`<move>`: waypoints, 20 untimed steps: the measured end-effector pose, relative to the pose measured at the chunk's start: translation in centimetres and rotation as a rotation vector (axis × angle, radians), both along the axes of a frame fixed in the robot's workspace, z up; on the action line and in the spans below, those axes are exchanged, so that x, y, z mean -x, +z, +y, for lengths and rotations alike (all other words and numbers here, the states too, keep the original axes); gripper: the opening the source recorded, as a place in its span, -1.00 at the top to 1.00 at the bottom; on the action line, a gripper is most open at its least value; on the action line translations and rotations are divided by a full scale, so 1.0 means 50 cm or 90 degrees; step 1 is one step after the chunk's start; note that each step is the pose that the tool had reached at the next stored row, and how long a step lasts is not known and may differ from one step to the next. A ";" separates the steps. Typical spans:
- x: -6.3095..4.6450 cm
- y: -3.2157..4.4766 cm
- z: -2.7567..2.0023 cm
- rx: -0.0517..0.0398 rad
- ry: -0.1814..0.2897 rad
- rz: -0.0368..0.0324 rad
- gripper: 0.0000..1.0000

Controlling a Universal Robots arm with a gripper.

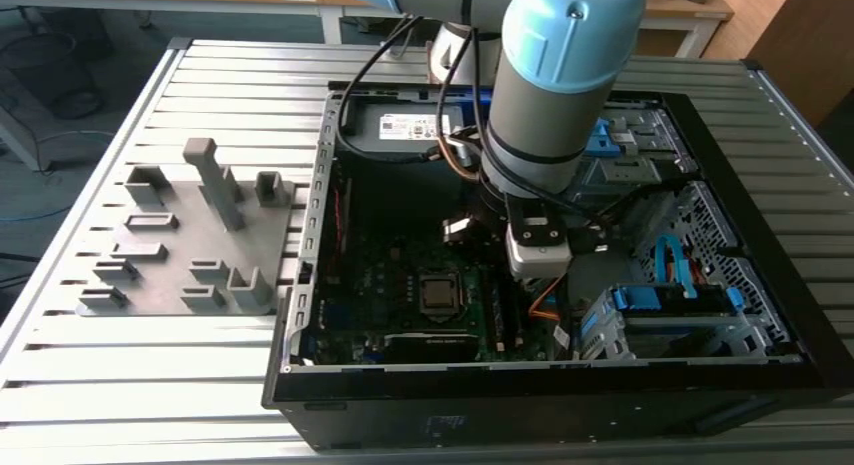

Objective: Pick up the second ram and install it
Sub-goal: 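Insert the second ram into the second slot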

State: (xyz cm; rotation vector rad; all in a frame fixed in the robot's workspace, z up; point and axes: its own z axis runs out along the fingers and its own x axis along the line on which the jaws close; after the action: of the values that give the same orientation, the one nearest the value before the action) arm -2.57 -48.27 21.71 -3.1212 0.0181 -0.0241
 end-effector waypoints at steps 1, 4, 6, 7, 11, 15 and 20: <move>0.000 0.003 -0.0003 0.0008 0.000 0.0000 0.73; 0.000 0.004 -0.0005 0.0010 -0.001 -0.0001 0.73; 0.000 0.004 -0.0005 0.0011 -0.004 0.0000 0.73; 0.000 0.004 -0.0006 0.0012 -0.009 0.0000 0.73; 0.000 0.004 -0.0006 0.0029 -0.013 0.0000 0.73; 0.000 0.003 -0.0007 0.0064 -0.011 0.0000 0.73; 0.000 0.001 -0.0007 0.0073 -0.011 0.0000 0.73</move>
State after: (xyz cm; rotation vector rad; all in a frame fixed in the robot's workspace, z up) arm -2.58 -48.31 21.75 -3.1324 0.0452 -0.0247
